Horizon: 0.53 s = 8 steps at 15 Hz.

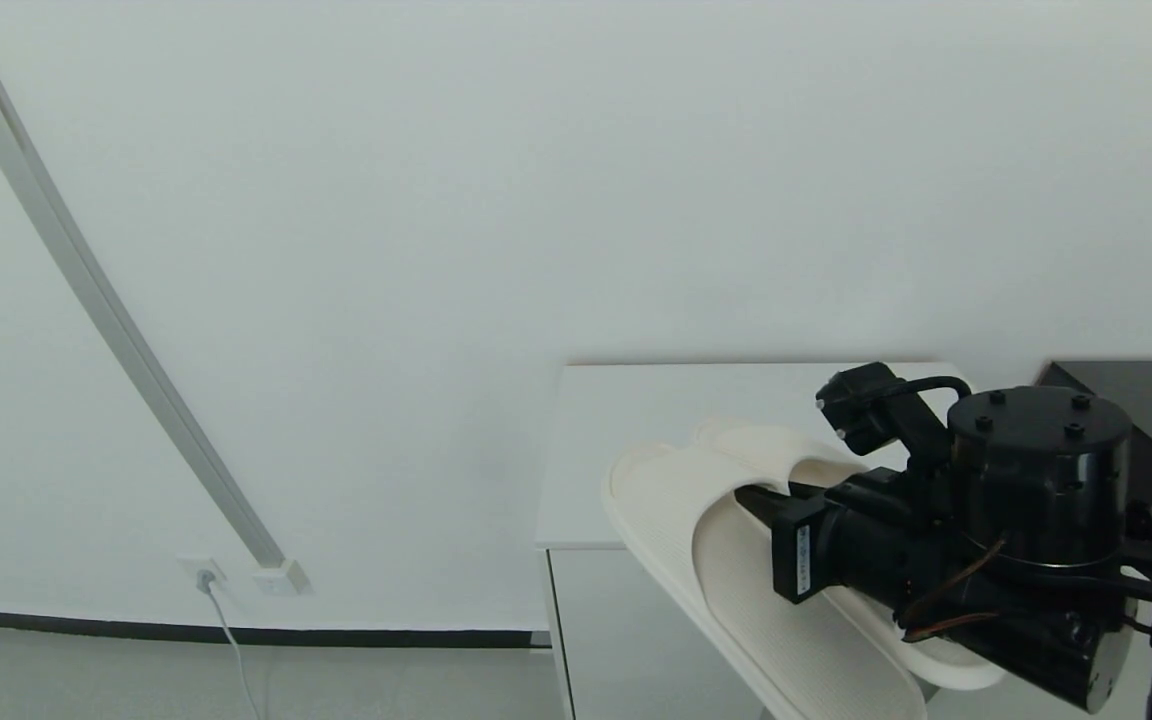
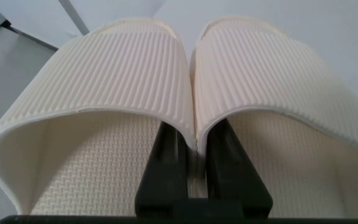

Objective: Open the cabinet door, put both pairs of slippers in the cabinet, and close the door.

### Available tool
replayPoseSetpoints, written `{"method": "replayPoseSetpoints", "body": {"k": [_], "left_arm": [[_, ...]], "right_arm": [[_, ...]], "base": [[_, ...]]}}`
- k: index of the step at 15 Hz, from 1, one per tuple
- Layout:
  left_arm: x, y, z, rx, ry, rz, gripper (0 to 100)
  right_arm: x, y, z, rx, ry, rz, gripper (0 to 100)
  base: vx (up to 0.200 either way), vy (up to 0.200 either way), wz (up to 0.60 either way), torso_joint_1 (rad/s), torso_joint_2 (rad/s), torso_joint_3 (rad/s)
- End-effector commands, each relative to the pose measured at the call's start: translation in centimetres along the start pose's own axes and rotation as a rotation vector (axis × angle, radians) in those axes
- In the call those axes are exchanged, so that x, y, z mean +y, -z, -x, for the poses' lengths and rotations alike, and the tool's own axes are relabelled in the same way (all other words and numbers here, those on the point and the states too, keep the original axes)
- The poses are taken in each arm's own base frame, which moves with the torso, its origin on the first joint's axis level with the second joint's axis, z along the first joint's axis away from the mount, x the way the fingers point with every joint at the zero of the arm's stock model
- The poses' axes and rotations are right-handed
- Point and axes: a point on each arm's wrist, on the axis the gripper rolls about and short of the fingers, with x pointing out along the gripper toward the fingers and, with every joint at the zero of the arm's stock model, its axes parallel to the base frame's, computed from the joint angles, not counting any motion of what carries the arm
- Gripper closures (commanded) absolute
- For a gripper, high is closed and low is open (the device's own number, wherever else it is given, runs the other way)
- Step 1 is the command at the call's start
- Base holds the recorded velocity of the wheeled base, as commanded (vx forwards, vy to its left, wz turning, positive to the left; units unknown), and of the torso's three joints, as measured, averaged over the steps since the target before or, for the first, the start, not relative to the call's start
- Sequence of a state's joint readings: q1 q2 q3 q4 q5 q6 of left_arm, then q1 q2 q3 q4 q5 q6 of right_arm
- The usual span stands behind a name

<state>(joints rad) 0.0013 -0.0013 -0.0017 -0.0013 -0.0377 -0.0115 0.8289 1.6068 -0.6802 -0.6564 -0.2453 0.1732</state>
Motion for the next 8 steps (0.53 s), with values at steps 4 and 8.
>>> {"method": "replayPoseSetpoints", "body": {"k": [4,8], "left_arm": [[-0.01,0.00,-0.01,0.001,0.003,-0.001,100],[-0.01,0.00,-0.01,0.001,0.005,-0.004,100]], "right_arm": [[0.47,0.10,0.24,-0.002,-0.016,0.004,100],[0.51,0.25,0.15,0.004,-0.016,0.006,100]], "base": [[-0.100,0.000,0.00,-0.001,0.00,0.001],[-0.200,0.000,0.00,0.002,0.00,-0.001]]}}
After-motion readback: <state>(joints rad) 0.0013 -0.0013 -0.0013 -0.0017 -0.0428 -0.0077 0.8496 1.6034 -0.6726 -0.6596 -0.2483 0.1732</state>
